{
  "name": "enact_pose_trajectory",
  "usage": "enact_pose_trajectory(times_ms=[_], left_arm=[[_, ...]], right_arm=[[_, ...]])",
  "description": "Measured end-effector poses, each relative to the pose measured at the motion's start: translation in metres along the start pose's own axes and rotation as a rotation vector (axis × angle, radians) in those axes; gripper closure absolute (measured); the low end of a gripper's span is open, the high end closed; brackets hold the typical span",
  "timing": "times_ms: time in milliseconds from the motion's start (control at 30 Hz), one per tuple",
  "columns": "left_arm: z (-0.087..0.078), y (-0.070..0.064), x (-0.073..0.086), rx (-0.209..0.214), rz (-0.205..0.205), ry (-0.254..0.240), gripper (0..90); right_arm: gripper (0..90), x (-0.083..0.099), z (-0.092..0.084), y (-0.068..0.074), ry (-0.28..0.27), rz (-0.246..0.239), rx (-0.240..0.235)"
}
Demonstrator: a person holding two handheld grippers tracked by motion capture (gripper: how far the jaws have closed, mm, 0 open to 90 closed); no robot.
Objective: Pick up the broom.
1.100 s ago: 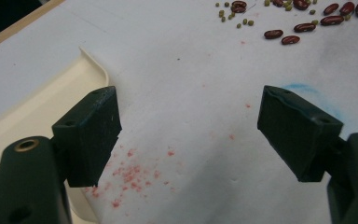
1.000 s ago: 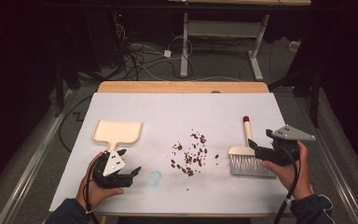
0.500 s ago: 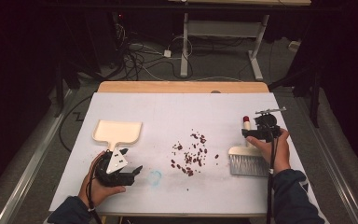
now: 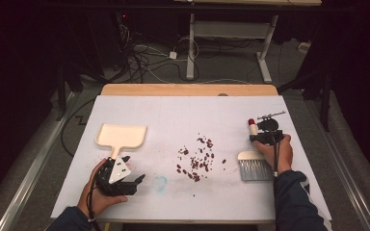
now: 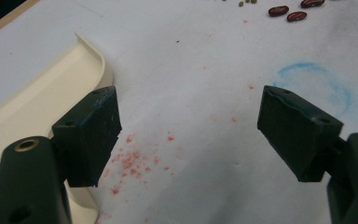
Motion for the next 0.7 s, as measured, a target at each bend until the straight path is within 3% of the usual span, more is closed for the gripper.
enact_pose_trajectory(times_ms=[133, 400, 700], left_arm=[[-0.004, -0.001, 0.004, -0.005, -0.007, 0.004, 20.5], [-0.006, -0.002, 0.006, -0.004, -0.007, 0.011, 20.6], [-0.006, -0.001, 0.004, 0.001, -0.006, 0.005, 20.6]], right_arm=[[70.1, -0.003, 0.002, 0.005, -0.003, -0.023, 0.003], [70.2, -0.003, 0.001, 0.005, -0.016, -0.03, -0.018], [70.3, -0.002, -0.023, -0.001, -0.163, -0.009, -0.075]])
Point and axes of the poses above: each handheld gripper's, and its own axes: z roughly forward along the jaws, x roughly out of its underside, y roughly to its left, the point moved 6 cm from there along z, roughly forward along the jaws, and after that the axes turned 3 degrees about x, right-handed, at the moved point
